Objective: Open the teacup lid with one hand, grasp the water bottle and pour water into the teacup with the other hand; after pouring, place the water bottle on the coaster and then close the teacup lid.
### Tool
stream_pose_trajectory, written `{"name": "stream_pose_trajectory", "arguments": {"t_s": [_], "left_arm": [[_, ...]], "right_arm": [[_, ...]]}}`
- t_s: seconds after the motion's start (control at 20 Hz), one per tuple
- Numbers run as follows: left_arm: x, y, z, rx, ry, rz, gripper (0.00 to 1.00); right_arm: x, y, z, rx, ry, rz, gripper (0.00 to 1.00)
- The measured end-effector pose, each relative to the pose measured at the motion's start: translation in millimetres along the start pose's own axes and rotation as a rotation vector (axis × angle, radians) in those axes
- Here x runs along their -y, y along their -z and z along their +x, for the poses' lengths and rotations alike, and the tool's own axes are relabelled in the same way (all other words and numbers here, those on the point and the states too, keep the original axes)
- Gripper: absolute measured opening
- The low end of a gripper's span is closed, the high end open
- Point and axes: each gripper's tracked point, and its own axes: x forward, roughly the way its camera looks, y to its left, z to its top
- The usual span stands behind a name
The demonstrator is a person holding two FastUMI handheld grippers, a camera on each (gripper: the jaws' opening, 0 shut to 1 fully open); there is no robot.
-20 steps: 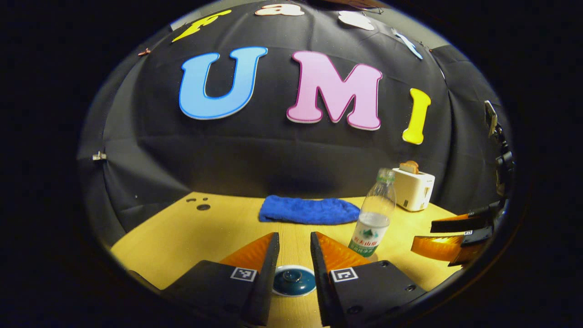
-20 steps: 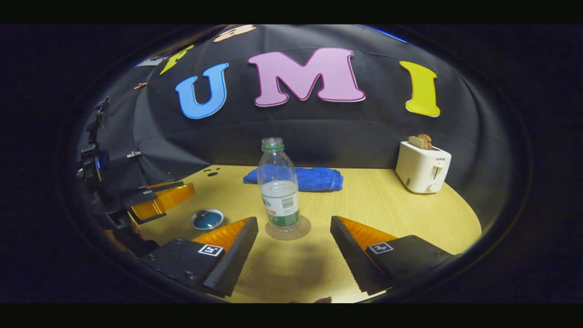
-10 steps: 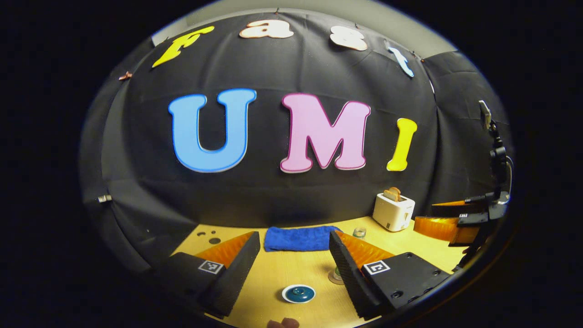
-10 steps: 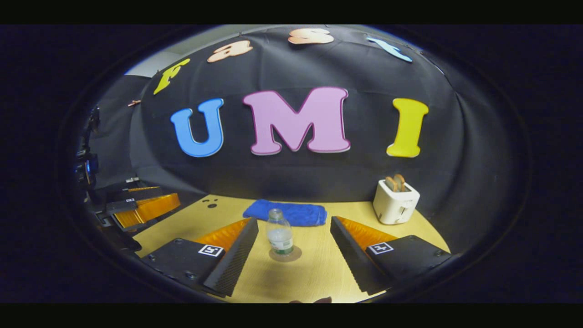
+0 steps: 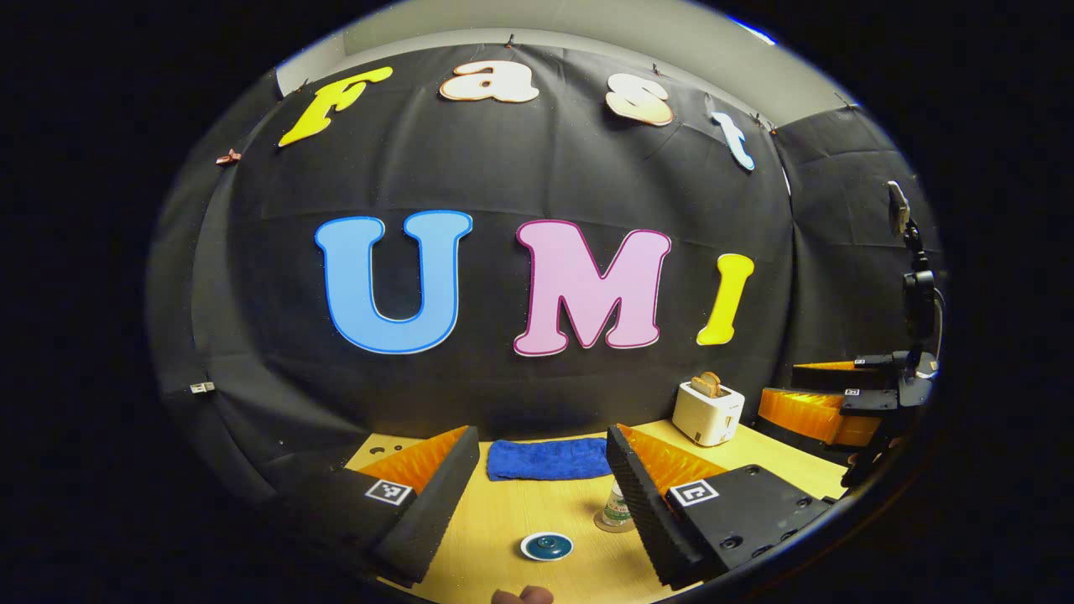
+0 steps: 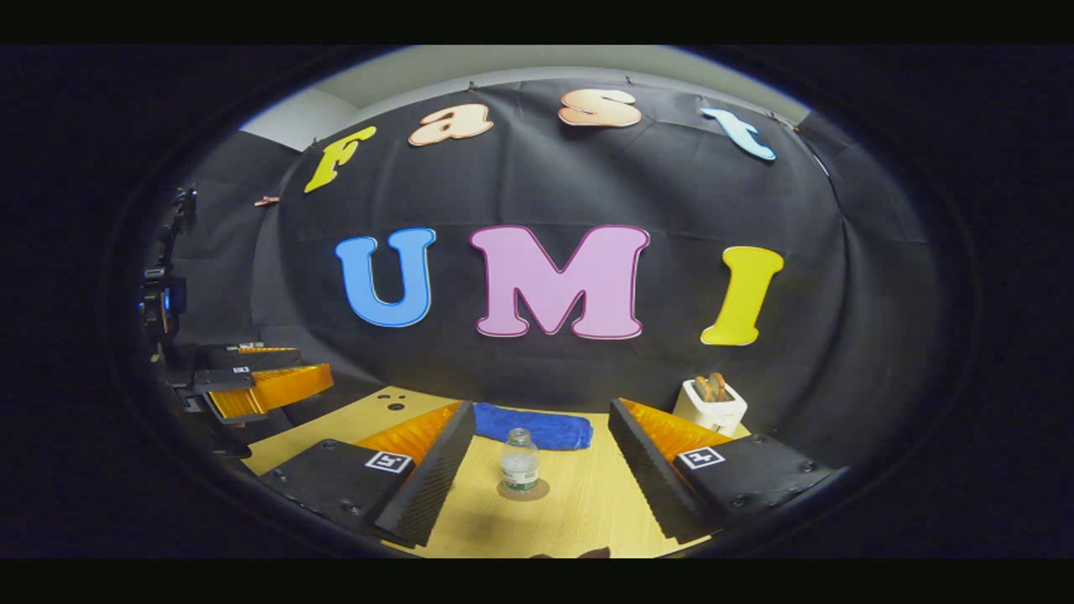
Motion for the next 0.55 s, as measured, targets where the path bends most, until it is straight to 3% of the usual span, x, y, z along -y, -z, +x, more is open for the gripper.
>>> {"name": "stream_pose_trajectory", "arguments": {"t_s": [0.55], "left_arm": [[-0.7,-14.5,-2.2,0.033,-0.005,0.011,0.95]], "right_arm": [[-13.3,-27.2,-6.4,0.071,-0.032,0.013,0.98]]}}
